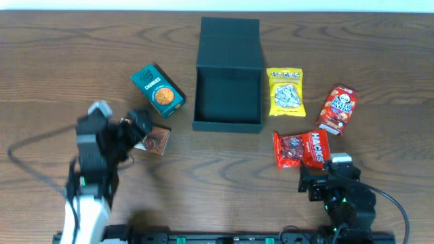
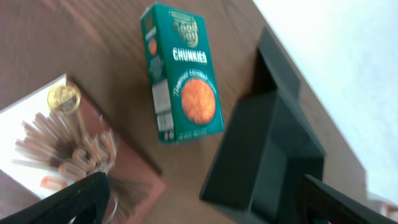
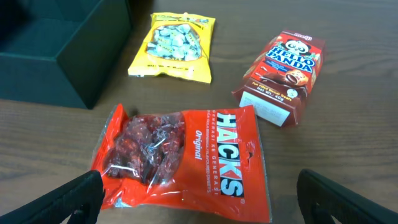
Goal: Pack container
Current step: 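Reach the left gripper over the teal Chunkies box and grasp it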
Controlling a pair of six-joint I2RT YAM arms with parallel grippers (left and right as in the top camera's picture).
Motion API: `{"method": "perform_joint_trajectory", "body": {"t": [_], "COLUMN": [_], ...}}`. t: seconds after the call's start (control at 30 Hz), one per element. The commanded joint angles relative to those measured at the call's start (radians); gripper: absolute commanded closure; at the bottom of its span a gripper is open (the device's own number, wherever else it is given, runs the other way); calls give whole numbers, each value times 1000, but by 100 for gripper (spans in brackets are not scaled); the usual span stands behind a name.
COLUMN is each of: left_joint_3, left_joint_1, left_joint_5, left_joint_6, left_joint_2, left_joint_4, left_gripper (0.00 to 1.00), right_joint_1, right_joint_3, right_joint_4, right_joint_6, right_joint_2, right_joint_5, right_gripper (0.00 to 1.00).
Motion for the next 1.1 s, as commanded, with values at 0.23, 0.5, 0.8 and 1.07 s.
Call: {"method": "perform_joint_trajectory", "body": {"t": [0.23,0.5,0.8,1.07], "left_joint_3": [615,971,1013,1013], "left_joint_1": [-108,-114,-116,-116], "left_joint_5": [-247,-243,-183,-184], "left_joint_6": [39,-117,-117,-19], "left_joint_2": [599,930,1069,1102], "left_joint_4": [-293,-495,-542,-615], "left_gripper": [4,4,4,4], "right_joint_1": [-6,-6,-6,-6], "right_joint_3": [-9,-9,-9,-9], "right_joint_4": [-1,-1,-1,-1], "right_joint_6": [9,9,9,9], "right_joint_2": [-5,-5,-5,-5], "right_joint_5": [11,11,11,11], "right_gripper": [1,1,1,1]}}
